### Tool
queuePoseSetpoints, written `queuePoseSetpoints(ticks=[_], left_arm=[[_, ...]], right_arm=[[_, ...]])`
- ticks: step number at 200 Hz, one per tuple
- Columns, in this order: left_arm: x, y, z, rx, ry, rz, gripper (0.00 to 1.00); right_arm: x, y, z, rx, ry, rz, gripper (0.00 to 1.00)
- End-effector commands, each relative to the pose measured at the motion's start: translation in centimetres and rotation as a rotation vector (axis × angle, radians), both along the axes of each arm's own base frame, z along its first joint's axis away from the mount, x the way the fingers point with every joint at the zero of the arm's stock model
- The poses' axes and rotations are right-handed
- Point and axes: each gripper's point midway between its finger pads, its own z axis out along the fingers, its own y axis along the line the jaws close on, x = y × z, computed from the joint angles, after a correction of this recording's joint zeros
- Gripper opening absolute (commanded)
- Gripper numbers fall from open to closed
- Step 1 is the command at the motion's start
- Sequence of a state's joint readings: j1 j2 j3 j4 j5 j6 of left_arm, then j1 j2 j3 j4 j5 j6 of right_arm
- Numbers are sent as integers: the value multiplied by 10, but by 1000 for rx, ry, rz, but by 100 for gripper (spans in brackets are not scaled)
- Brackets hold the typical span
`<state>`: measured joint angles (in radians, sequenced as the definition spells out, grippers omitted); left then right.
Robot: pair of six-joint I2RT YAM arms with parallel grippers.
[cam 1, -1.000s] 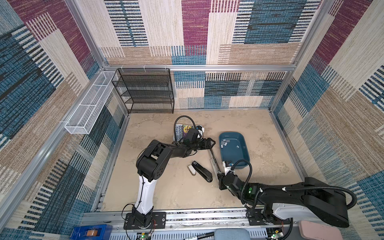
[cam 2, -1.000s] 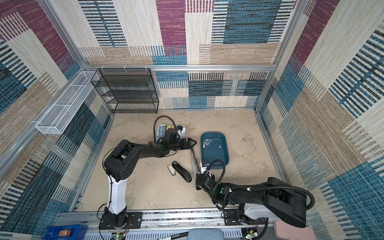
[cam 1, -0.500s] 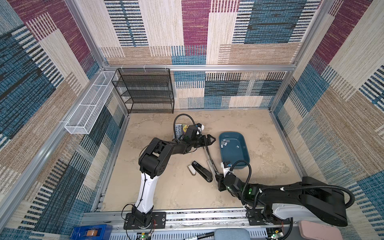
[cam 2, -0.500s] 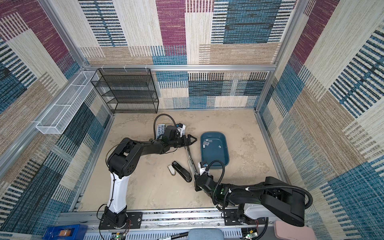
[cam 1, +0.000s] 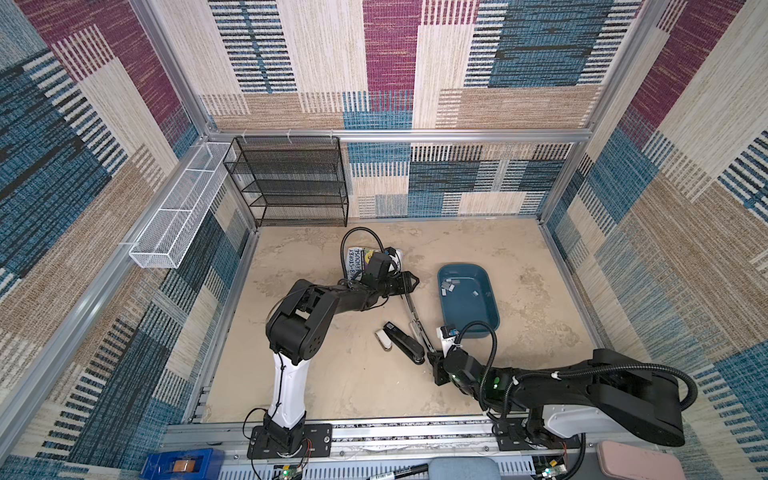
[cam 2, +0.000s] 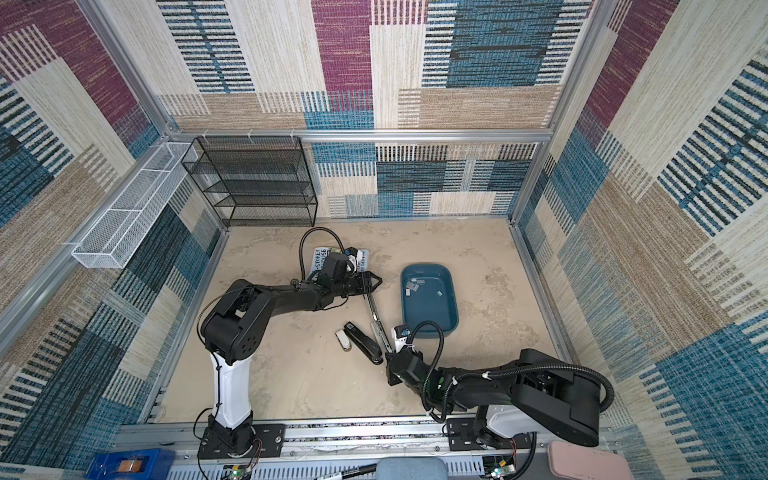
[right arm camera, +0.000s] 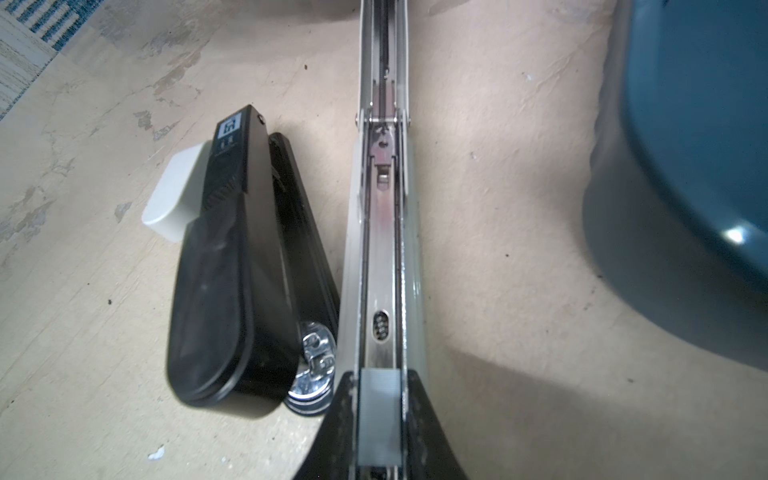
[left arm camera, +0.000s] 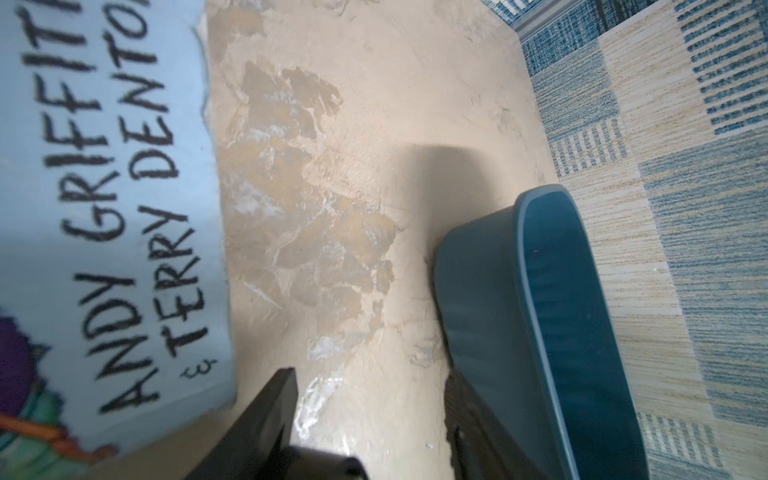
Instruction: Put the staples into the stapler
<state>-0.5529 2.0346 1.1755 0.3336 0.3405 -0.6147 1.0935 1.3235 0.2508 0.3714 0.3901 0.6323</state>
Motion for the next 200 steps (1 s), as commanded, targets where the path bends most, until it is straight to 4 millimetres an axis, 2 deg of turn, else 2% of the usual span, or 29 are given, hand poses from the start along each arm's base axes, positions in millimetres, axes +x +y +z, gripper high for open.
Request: queuePoseSetpoints(ticks=[1,28,93,147,200], left_arm=[[-27,-8,-5,35,38,-97,57],[-37,-16,3,70,-23,-129,48],[-69,-25,22,196,-226,-158,43],[-90,-28,31,189,-357,-197,40],[-95,-35,46,141,-440,-223,41]], right_arm=[[10,1,10,43,-43,-49,3],[11,1,8,37,-44,-53,2],[8,-8,13,67,-69,-61,4],[8,-8,8,60,-74,-53,4],[3,0,7,47,-83,-18,2]])
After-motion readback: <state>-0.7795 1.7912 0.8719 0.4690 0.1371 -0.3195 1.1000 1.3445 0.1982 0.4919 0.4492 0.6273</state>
